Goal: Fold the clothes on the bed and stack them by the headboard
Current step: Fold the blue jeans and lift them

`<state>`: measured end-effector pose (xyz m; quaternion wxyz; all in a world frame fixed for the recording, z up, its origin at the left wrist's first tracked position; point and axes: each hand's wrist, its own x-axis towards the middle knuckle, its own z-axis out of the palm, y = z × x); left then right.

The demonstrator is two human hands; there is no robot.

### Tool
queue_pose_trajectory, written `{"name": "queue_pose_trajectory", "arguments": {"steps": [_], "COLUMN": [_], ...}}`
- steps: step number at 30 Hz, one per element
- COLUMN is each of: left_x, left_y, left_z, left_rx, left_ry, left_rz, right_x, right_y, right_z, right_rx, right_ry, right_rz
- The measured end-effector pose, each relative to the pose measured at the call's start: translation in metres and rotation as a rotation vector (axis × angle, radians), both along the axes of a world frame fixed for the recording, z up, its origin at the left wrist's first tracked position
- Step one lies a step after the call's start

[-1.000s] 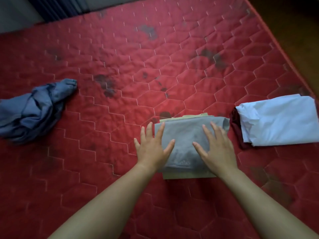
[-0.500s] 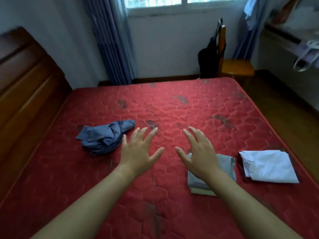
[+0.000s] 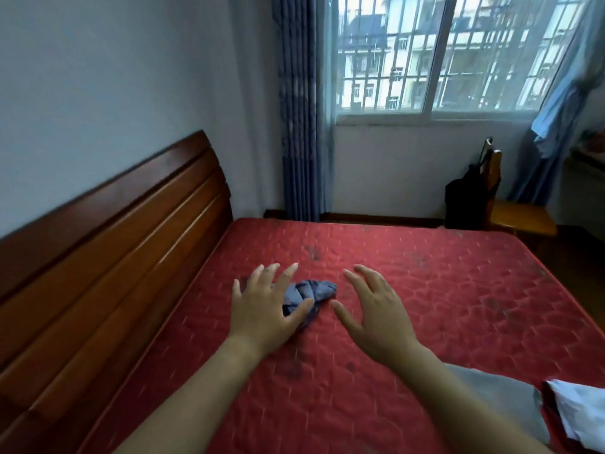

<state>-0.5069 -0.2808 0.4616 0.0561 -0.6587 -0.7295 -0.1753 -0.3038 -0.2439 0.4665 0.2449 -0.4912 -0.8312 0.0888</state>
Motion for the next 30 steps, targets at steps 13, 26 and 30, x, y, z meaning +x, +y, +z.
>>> {"name": "queue_pose_trajectory", "arguments": {"steps": [13, 26, 30], "left_x": [-0.11, -0.209, -0.224], "left_y": [0.087, 0.265, 0.304], "left_z": [-0.029, -0.255, -0.342], "left_rx": [-0.07, -0.257, -0.342], "left_ry": [0.018, 0.002, 0.009], "left_rz": [0.125, 0.03, 0.022], "right_x": [-0.129, -0.219, -0.229], "right_y": [0.112, 0.273, 0.307], "right_z": [-0.038, -0.273, -0.356], "right_rx": [-0.004, -0.237, -0.293], "right_ry": [-0.048, -0.191, -0.203], "right_rz": [0.145, -0.006, -0.045]}}
